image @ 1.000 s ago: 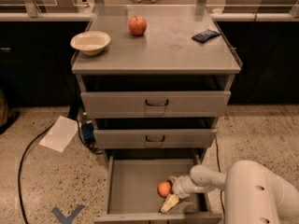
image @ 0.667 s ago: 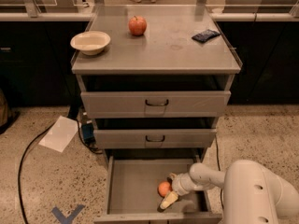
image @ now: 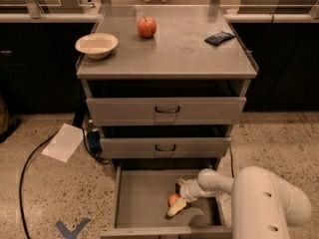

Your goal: Pick orange from bottom drawer and place on counter

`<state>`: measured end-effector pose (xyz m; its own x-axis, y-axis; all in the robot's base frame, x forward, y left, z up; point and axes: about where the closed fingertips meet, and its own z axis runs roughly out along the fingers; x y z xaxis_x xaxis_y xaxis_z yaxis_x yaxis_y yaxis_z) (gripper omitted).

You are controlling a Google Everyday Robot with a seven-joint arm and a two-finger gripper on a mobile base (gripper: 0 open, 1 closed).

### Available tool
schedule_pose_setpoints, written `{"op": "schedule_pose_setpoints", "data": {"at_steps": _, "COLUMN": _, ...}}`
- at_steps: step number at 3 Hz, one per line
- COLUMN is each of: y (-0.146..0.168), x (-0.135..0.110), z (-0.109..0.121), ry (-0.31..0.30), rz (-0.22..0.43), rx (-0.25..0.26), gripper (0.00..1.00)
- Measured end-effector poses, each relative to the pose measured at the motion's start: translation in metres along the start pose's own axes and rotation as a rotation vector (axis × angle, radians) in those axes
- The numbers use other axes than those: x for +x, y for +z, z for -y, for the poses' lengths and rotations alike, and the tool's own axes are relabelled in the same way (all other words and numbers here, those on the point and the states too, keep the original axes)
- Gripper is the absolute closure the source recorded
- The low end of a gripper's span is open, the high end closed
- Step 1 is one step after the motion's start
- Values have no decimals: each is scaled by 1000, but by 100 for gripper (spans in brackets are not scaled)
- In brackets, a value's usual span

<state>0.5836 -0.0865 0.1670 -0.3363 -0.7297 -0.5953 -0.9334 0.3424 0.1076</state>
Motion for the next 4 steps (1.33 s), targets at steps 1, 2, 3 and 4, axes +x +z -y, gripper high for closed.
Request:
{"op": "schedule_pose_setpoints", "data": {"at_steps": 1, "y": 17, "x": 2, "z": -5, "ry": 2, "rz": -15, "rx": -26, "gripper": 0}}
{"op": "schedule_pose_setpoints", "data": {"at_steps": 2, "y": 31, "x": 11, "z": -15, "ry": 18, "rz": -29, "rx": -57, "gripper": 0}}
{"op": "schedule_pose_setpoints", "data": {"at_steps": 3, "y": 43, "x": 24, "z": -23, "ry": 45, "rz": -40, "rx": -82, "gripper": 0}}
{"op": "schedule_pose_setpoints", "data": {"at_steps": 4, "y": 45, "x": 27, "z": -24, "ry": 52, "rz": -39, "rx": -90, "gripper": 0}}
